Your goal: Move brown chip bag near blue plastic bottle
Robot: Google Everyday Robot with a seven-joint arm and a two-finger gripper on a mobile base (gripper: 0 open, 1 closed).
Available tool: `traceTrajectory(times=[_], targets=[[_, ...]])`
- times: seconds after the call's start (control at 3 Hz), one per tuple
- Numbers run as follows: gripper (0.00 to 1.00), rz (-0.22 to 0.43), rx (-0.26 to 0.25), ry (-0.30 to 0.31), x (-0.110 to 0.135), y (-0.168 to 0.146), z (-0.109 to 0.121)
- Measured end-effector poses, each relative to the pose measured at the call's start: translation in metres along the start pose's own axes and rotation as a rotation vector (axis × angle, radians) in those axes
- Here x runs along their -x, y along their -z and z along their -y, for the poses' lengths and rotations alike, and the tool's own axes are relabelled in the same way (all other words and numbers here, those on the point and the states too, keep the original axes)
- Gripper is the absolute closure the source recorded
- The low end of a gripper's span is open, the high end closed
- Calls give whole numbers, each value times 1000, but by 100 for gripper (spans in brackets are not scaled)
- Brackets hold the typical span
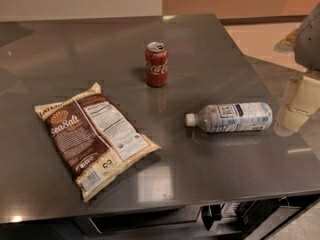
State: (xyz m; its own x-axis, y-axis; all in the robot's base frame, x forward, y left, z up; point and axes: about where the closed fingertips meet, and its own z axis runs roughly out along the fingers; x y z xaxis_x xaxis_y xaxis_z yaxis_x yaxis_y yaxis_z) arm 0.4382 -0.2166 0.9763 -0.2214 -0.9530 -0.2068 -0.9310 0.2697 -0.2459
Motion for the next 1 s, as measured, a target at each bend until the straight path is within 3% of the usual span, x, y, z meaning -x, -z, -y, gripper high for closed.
traceTrajectory(times=[0.33,0.67,1.0], targets=[[0,5,-1,-5,1,1,1],[0,50,23,-22,21,-1,7],[0,104,56,-23,63,-7,12]])
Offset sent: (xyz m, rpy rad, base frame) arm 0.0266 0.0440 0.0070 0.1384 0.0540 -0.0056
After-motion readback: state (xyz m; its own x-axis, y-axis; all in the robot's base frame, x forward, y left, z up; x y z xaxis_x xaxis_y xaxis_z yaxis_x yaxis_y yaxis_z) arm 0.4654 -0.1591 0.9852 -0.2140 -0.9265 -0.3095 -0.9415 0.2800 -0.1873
